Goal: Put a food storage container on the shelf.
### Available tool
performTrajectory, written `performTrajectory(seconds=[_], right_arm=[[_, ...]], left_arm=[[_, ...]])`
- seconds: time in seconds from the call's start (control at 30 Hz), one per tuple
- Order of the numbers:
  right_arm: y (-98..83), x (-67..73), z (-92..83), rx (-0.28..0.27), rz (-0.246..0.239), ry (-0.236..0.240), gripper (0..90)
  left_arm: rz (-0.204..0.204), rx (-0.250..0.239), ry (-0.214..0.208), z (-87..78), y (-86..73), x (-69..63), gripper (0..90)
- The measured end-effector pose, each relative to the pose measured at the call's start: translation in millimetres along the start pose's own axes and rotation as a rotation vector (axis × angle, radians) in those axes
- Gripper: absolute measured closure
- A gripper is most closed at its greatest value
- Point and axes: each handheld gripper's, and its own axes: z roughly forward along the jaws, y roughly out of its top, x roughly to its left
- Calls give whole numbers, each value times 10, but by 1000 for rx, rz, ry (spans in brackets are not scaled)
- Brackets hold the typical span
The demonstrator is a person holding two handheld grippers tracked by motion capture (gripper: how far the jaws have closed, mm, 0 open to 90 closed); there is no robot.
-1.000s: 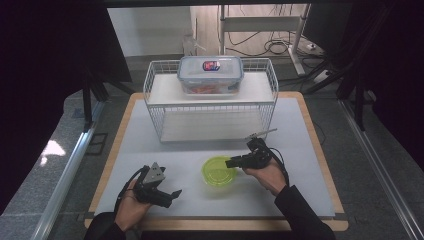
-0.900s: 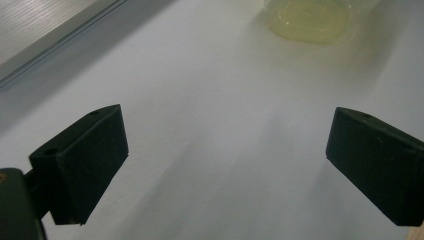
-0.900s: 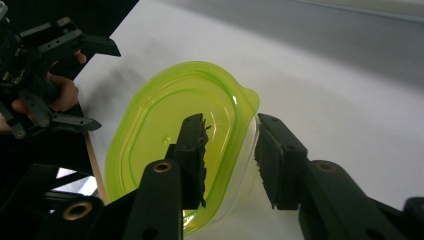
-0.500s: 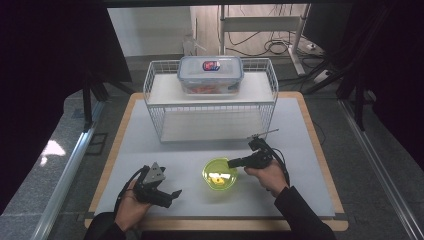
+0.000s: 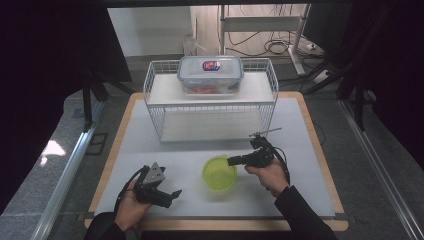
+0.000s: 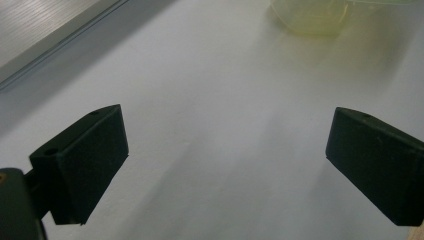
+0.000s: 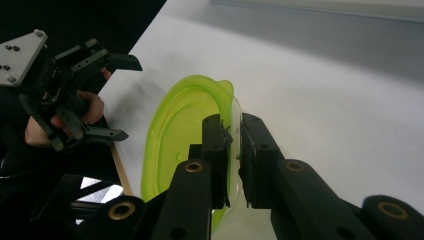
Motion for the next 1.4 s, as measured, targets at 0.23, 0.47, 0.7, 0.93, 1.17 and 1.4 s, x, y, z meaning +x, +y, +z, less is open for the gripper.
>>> performTrajectory(seconds=[0.23,0.47,0.7,0.93,1.17,1.4], right_arm=[[38,-2,-79,-36,20,22,838],[56,-11,-83,-44,22,16,842],[59,-23,-99,-50,18,1,841],[48,-122,-90,-60,16,-79,802],[30,-223,-20,-51,23,-156,735],[75,-295,18,-65,45,-145,679]], left_arm=[[1,0,1,0,1,-1,34],[3,-1,2,-1,1,-1,34],[3,-2,2,-2,2,-3,34],[4,0,2,1,2,-2,34],[5,1,2,4,2,-3,35],[6,2,1,6,2,-5,35]])
